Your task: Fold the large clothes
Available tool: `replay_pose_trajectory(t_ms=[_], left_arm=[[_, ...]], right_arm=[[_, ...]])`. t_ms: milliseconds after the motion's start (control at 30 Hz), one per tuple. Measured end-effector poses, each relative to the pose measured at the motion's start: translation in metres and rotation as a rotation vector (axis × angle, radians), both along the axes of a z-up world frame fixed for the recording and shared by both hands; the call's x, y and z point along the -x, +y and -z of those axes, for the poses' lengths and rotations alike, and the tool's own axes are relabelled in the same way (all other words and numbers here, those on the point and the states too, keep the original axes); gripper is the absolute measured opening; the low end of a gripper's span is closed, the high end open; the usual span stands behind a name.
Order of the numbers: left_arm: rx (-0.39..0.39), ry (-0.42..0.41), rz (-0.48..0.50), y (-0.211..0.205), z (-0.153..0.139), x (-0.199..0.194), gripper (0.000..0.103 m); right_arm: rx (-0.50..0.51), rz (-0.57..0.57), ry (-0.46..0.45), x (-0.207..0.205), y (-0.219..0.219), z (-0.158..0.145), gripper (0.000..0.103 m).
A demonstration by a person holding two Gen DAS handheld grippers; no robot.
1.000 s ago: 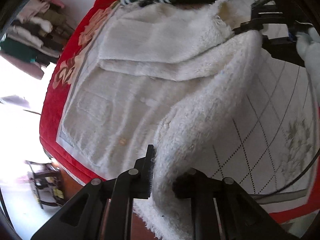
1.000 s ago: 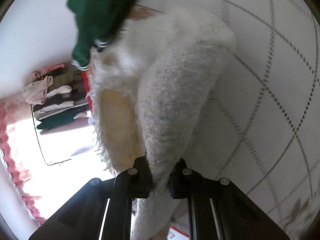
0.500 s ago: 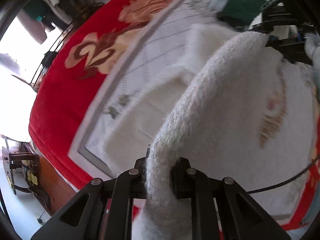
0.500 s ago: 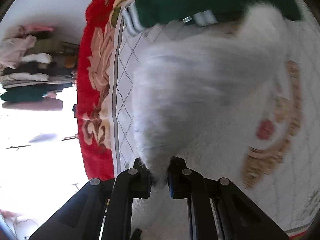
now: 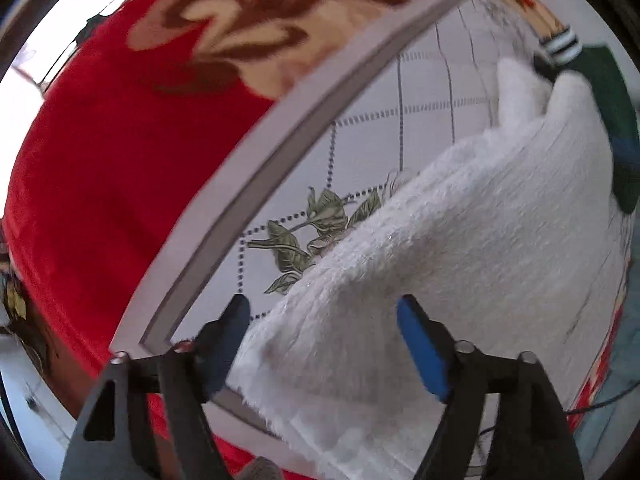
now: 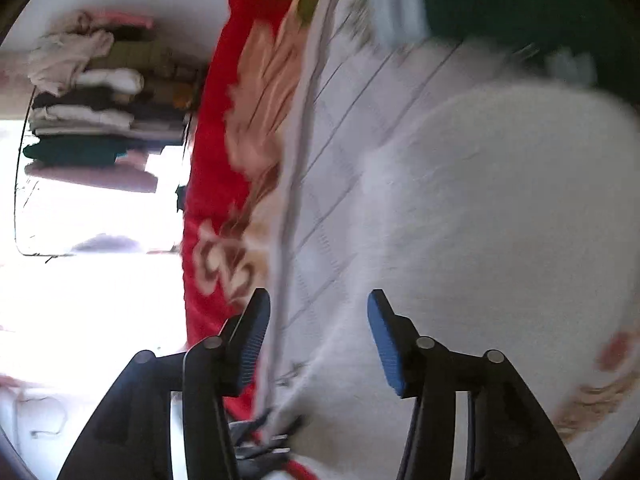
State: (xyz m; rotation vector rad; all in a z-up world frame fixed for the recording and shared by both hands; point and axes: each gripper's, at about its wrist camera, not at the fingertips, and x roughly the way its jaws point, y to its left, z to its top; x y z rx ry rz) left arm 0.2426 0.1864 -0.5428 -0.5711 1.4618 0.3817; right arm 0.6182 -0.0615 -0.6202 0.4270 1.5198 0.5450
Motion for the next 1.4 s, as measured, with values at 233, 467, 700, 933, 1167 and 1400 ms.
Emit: replay_pose_trajectory(t_ms=[233,467,700,933,1167,1400], left_arm=[[-0.029,-0.024,-0.021,-0.029,-0.015,-0.026,0.088],[-0.128,-0.012,0.049,-0.07,-0.011,-0.07,0.088],[-0.207,0.029,0.145,-0.103,-0.019,-0.065,0.088],[-0.163,0.086,0.188,-0.159,0.003,-0.045,0.088],[-0.092,0.044,0.128,-0.188,0.008,-0.045,0.088],[-0.086,-0.03,0.109,-0.196,-0.004,-0.071,0.088]], right_arm=[[0.169,0.202,0.015,-0.009,-0.157,0.047,0.073],[-0.24,0.188,0.175,-0.032,-0.167,0.141,0.056],[-0.204,0.465,0.159,0.032,-0.212,0.108,0.03],[-0.003,0.542,0.353,0.199,-0.336,0.071,0.047],[0.215,0.353,0.241,0.213,-0.382,0.016,0.06],[0.242,0.104,-0.081,0.132,-0.332,-0.038,0.077]])
